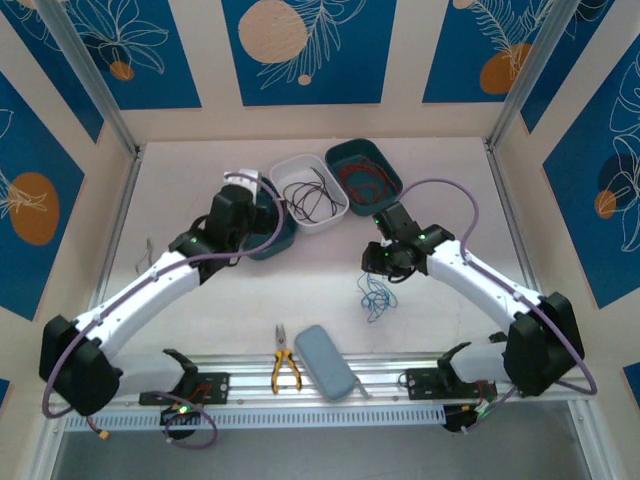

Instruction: Untangle the cables

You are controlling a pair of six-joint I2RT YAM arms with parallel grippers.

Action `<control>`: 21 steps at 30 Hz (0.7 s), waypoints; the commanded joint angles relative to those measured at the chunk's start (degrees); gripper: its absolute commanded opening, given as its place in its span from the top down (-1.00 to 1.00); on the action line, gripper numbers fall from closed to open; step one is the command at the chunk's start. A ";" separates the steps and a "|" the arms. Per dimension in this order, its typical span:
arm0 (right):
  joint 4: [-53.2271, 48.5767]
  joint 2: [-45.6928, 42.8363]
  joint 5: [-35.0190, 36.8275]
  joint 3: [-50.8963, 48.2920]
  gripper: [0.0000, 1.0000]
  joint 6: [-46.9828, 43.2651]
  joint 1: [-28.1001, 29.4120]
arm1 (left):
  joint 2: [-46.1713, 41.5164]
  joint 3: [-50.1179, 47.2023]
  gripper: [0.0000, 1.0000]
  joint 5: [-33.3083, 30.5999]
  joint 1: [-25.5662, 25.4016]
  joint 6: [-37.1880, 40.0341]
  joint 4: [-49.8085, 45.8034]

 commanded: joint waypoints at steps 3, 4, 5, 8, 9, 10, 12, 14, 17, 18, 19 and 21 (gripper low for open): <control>-4.47 5.78 4.04 4.53 0.40 -0.57 2.57 | -7.24 -10.07 -1.00 1.85 1.68 -5.71 6.27; -5.26 6.96 4.88 5.14 0.42 -0.43 2.93 | -8.49 -11.60 -1.00 2.43 1.84 -6.14 6.69; -5.94 8.04 5.50 5.70 0.44 -0.44 3.13 | -9.56 -13.10 -1.00 2.98 1.96 -6.42 7.05; -6.93 10.44 6.45 6.62 0.48 -0.21 3.56 | -11.77 -16.04 -1.00 4.25 2.04 -7.02 7.09; -7.05 10.94 6.55 6.78 0.50 -0.21 3.54 | -12.20 -16.79 -1.00 4.79 2.01 -7.19 7.02; -7.14 11.47 6.55 6.88 0.50 -0.15 3.50 | -12.60 -17.49 -1.00 5.41 2.03 -7.43 7.00; -7.12 12.54 6.64 7.08 0.52 -0.12 3.53 | -12.94 -18.78 -1.00 6.59 2.02 -7.90 7.12; -7.17 13.86 6.80 7.35 0.54 -0.03 3.52 | -12.97 -19.98 -1.00 7.63 1.97 -8.68 7.81; -7.14 15.31 6.98 7.57 0.57 -0.19 3.51 | -12.49 -21.22 -1.00 9.00 2.04 -9.80 9.37; -7.05 15.79 7.12 7.66 0.59 -0.21 3.50 | -12.18 -21.34 -1.00 9.23 2.03 -10.05 9.73; -7.05 16.17 7.32 7.78 0.62 -0.12 3.50 | -11.80 -21.46 -1.00 9.59 2.05 -10.24 10.17; -6.88 16.58 7.73 7.82 0.68 0.16 3.50 | -10.97 -21.42 -1.00 10.44 2.00 -10.45 10.87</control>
